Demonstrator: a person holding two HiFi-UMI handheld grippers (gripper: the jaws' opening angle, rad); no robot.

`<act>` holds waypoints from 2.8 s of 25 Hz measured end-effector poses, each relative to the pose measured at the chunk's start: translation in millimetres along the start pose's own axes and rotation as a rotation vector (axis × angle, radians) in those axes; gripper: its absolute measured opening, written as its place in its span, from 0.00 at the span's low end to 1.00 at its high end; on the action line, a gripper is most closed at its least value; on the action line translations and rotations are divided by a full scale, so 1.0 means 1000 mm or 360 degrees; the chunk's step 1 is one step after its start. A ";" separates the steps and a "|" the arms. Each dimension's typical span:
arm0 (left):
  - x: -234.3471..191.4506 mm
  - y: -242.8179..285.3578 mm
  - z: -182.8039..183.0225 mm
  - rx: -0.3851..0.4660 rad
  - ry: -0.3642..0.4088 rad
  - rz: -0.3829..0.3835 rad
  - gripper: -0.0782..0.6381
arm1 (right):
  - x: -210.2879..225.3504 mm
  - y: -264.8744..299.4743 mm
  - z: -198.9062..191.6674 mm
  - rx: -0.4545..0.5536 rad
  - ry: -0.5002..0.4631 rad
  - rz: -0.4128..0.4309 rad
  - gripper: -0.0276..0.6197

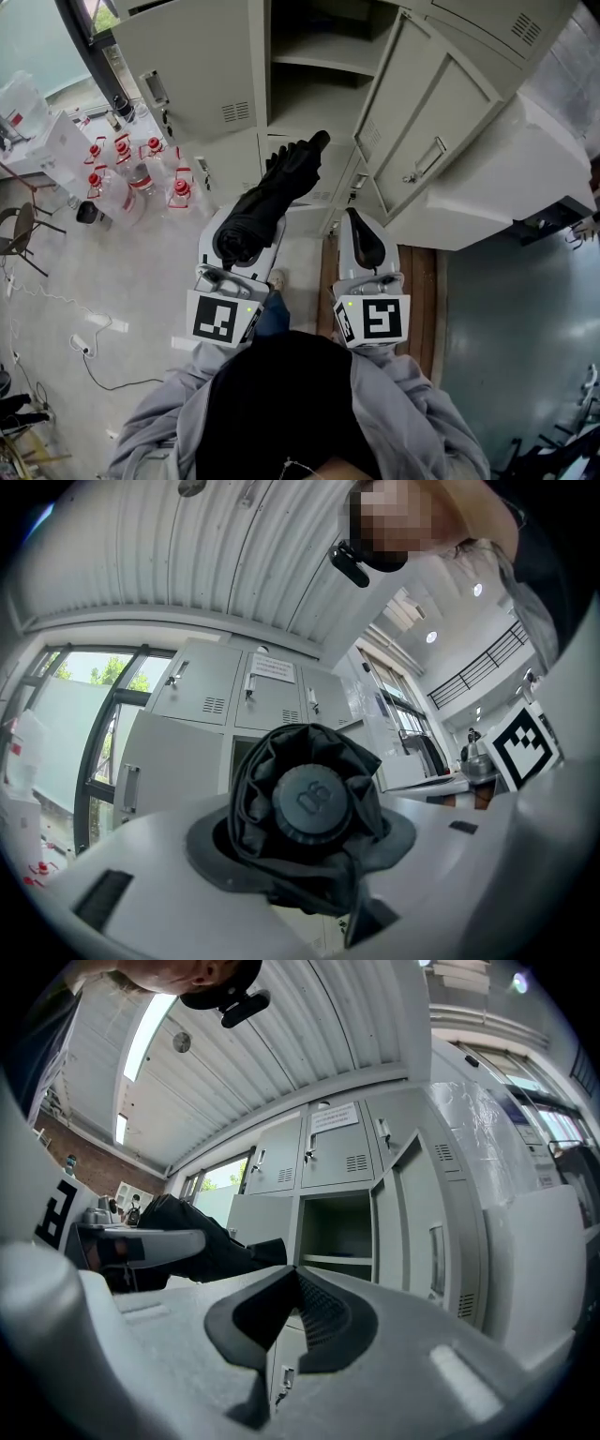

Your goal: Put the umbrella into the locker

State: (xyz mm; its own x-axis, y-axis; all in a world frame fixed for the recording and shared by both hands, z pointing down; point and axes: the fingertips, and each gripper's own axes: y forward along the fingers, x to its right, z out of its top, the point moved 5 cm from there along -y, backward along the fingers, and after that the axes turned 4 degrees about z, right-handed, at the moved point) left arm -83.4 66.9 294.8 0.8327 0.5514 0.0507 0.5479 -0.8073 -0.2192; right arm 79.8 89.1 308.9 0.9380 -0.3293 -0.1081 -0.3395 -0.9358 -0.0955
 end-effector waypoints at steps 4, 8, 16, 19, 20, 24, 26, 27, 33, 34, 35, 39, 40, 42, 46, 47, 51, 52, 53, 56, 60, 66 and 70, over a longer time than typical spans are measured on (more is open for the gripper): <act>-0.016 0.036 0.003 0.0147 -0.0020 -0.0036 0.40 | 0.015 0.031 -0.008 -0.0021 -0.0001 -0.0023 0.05; -0.033 0.071 -0.014 0.0063 -0.0024 -0.0065 0.40 | 0.033 0.070 -0.012 -0.0041 -0.0014 -0.0037 0.05; -0.069 0.138 -0.038 -0.0024 -0.0060 -0.0133 0.40 | 0.063 0.140 -0.016 -0.0057 -0.0037 -0.0103 0.05; -0.080 0.162 -0.045 -0.0016 -0.0071 -0.0150 0.40 | 0.073 0.161 -0.020 -0.0080 -0.0047 -0.0140 0.05; -0.083 0.170 -0.048 -0.0015 -0.0073 -0.0156 0.40 | 0.077 0.167 -0.021 -0.0089 -0.0049 -0.0155 0.05; -0.096 0.200 -0.060 -0.0015 -0.0099 -0.0201 0.40 | 0.090 0.191 -0.029 -0.0113 -0.0053 -0.0213 0.05; -0.099 0.213 -0.066 -0.0016 -0.0102 -0.0233 0.40 | 0.095 0.199 -0.033 -0.0122 -0.0052 -0.0245 0.05; -0.100 0.219 -0.070 -0.0017 -0.0103 -0.0249 0.40 | 0.097 0.203 -0.035 -0.0128 -0.0051 -0.0258 0.05; -0.103 0.243 -0.084 -0.0030 -0.0132 -0.0285 0.40 | 0.108 0.220 -0.045 -0.0173 -0.0049 -0.0279 0.05; -0.103 0.246 -0.086 -0.0032 -0.0137 -0.0285 0.40 | 0.110 0.222 -0.047 -0.0183 -0.0048 -0.0279 0.05; -0.103 0.249 -0.087 -0.0033 -0.0139 -0.0283 0.40 | 0.112 0.224 -0.047 -0.0193 -0.0051 -0.0276 0.05; -0.104 0.262 -0.092 -0.0035 -0.0148 -0.0256 0.40 | 0.120 0.233 -0.048 -0.0195 -0.0072 -0.0260 0.05; -0.103 0.265 -0.093 -0.0034 -0.0150 -0.0249 0.40 | 0.122 0.235 -0.049 -0.0196 -0.0078 -0.0253 0.05; -0.102 0.269 -0.095 -0.0037 -0.0154 -0.0240 0.40 | 0.125 0.238 -0.051 -0.0207 -0.0085 -0.0232 0.05; -0.102 0.281 -0.102 -0.0047 -0.0153 -0.0221 0.40 | 0.131 0.246 -0.057 -0.0228 -0.0087 -0.0199 0.05; -0.101 0.284 -0.104 -0.0048 -0.0152 -0.0217 0.40 | 0.133 0.248 -0.059 -0.0233 -0.0078 -0.0198 0.05; -0.100 0.298 -0.115 -0.0057 -0.0148 -0.0207 0.40 | 0.139 0.256 -0.069 -0.0252 -0.0057 -0.0189 0.05; -0.099 0.301 -0.118 -0.0063 -0.0152 -0.0201 0.40 | 0.140 0.258 -0.071 -0.0259 -0.0054 -0.0185 0.05; -0.099 0.304 -0.122 -0.0071 -0.0156 -0.0194 0.40 | 0.141 0.260 -0.074 -0.0267 -0.0051 -0.0181 0.05; -0.099 0.311 -0.132 -0.0098 -0.0159 -0.0173 0.40 | 0.144 0.265 -0.082 -0.0295 -0.0033 -0.0174 0.05; -0.098 0.318 -0.145 -0.0125 -0.0171 -0.0157 0.40 | 0.148 0.271 -0.091 -0.0327 -0.0017 -0.0163 0.05; -0.097 0.331 -0.164 -0.0193 -0.0147 -0.0165 0.42 | 0.153 0.277 -0.105 -0.0367 0.0005 -0.0166 0.05; -0.097 0.341 -0.180 -0.0267 -0.0172 -0.0179 0.42 | 0.156 0.279 -0.110 -0.0385 0.0024 -0.0179 0.05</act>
State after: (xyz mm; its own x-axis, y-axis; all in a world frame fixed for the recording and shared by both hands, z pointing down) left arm 36.7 -299.3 390.4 0.7571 0.6520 -0.0411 0.6500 -0.7581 -0.0528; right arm 139.2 -237.2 374.6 0.9704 -0.2217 -0.0954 -0.2082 -0.9689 0.1335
